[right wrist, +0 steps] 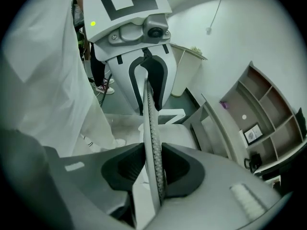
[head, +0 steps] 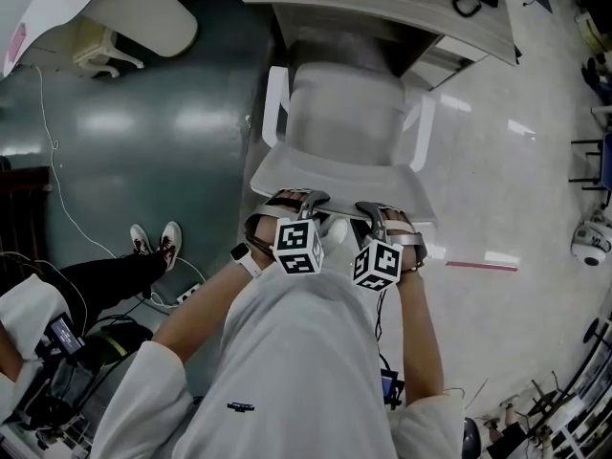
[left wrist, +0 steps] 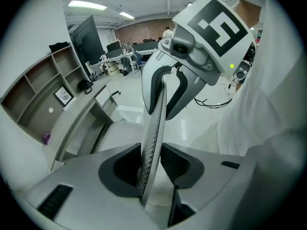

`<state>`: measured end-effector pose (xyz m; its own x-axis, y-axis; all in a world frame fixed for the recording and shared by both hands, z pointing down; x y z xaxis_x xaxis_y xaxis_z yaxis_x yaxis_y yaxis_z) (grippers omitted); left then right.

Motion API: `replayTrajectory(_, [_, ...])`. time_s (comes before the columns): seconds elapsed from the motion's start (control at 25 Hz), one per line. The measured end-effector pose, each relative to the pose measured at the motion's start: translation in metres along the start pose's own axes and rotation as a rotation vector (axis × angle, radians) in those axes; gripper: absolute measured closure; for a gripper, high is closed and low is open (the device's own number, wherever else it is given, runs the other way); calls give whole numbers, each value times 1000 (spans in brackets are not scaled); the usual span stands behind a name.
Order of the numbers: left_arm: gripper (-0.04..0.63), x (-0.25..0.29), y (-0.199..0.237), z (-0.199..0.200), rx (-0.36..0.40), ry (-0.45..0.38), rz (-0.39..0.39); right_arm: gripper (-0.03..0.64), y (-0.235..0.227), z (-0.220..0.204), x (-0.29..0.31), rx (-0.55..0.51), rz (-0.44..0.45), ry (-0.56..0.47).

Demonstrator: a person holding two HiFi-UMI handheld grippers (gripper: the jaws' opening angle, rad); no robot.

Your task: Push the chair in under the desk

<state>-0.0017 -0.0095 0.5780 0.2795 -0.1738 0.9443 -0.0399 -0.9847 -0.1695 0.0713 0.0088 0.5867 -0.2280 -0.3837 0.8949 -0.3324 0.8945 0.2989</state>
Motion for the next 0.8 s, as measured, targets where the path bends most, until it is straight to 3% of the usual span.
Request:
replayTrajectory(0.4, [469, 4, 11, 2, 14, 21, 31, 503, -10, 1, 6, -21, -49, -5])
replayTrajectory(0.8, [466, 13, 44, 5, 45, 30, 152, 503, -42, 5, 18, -24, -86, -2])
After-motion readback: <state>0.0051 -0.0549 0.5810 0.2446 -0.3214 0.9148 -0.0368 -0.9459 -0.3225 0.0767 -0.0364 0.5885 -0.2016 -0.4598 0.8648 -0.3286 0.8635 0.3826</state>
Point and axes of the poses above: the fingertips, and each gripper's own axes: x forward along the fingers, y to its left, z out of its top, the point moved 4 cm from there along -x, backward along the fingers, and after that the axes turned 9 degrees about y, right-handed, at the moved point
